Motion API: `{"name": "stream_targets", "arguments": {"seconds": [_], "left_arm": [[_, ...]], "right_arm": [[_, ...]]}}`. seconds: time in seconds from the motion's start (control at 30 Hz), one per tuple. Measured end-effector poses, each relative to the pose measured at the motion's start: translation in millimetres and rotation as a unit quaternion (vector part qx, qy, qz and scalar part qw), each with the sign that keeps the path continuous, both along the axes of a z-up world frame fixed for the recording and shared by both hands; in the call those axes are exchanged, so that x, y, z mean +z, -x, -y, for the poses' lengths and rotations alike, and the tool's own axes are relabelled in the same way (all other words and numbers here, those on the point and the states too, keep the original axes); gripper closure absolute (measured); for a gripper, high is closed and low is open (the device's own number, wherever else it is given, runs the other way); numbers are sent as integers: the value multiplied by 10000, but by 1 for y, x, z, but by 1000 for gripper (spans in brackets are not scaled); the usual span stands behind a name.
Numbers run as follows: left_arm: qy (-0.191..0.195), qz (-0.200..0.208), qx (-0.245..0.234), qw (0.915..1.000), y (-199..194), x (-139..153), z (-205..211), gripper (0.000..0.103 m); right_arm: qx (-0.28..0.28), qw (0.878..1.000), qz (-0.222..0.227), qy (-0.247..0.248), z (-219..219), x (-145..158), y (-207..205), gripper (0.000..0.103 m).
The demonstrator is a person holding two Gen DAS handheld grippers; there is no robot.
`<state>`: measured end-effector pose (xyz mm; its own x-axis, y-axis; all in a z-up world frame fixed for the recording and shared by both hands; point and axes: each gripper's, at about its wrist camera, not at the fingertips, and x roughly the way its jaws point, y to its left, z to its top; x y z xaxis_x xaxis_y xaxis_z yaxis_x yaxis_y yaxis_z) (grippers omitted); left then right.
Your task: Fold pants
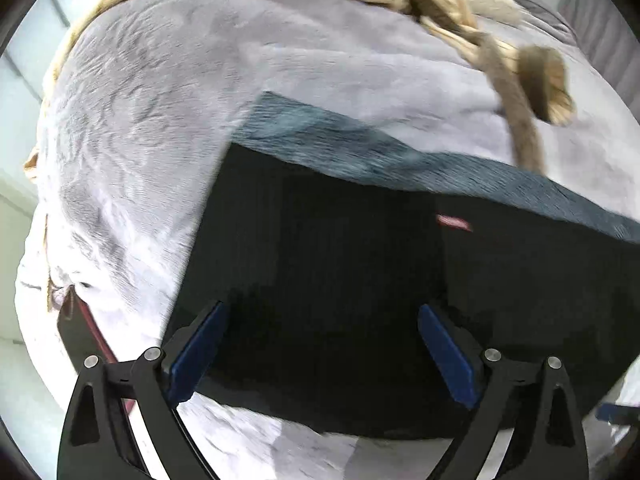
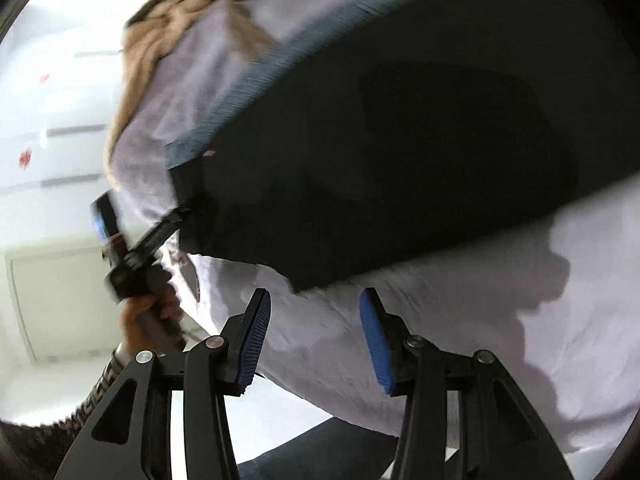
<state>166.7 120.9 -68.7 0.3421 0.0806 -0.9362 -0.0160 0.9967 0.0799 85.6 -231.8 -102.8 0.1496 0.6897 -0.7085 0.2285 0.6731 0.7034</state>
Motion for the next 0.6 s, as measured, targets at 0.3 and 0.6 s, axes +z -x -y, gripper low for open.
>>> {"name": "stream_targets", "arguments": {"seconds": [0.3,0.6], "left_arm": [[-133,-175,-223,9995,11,-18,12,5],[25,-189,-309,9993,-6,-25,-12,4]], "right_arm": [[-795,9911,181,-1049,0,-29,-8,52],[-623,9881,562,-1289,-1,6,-18,93]]}}
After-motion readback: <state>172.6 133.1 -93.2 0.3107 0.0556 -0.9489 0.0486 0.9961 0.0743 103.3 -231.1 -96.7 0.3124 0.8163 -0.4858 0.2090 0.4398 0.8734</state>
